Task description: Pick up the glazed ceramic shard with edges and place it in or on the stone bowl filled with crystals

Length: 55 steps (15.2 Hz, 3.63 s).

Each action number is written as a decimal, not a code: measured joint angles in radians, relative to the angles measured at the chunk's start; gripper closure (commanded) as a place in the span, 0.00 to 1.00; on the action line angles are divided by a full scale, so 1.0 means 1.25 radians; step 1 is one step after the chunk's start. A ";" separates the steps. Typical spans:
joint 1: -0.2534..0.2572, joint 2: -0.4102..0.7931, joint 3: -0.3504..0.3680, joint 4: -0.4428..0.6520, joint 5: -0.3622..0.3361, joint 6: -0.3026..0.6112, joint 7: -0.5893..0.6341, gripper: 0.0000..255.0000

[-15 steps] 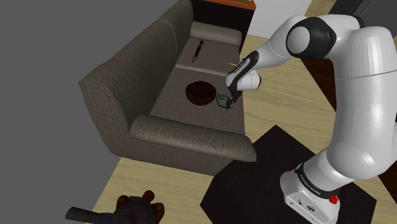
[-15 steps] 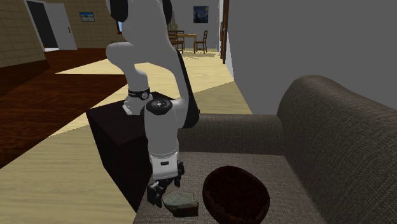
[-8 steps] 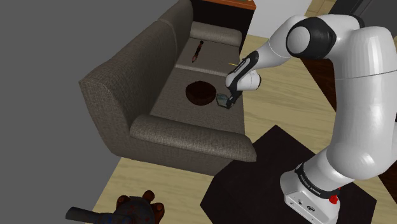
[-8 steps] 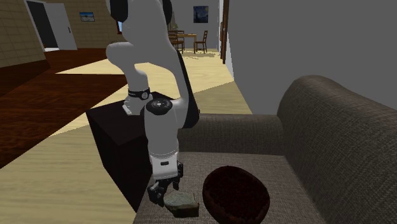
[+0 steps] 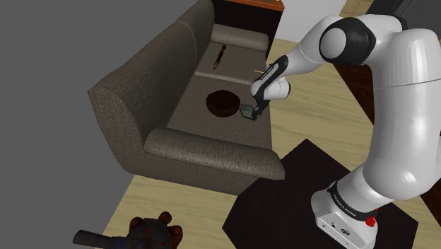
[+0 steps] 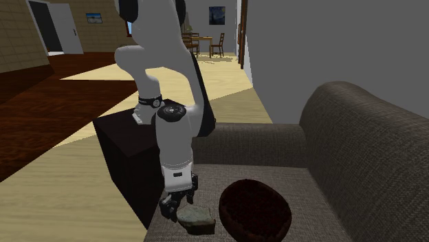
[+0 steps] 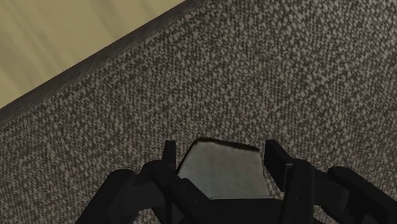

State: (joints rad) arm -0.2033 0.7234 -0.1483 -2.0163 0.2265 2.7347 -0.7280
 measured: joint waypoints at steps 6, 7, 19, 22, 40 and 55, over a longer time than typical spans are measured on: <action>0.011 -0.058 -0.016 -0.021 -0.012 -0.037 0.007 1.00; 0.014 -0.066 -0.018 -0.022 -0.014 -0.044 0.009 1.00; 0.039 -0.184 -0.050 -0.055 -0.046 -0.129 0.032 1.00; 0.045 -0.211 -0.057 -0.056 -0.055 -0.154 0.039 1.00; -0.150 0.194 -0.043 0.635 0.163 -0.660 0.333 0.00; -0.202 0.357 -0.023 0.812 0.216 -0.717 0.432 0.00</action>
State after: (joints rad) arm -0.4562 1.1698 -0.1770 -1.0011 0.4960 1.8382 -0.1886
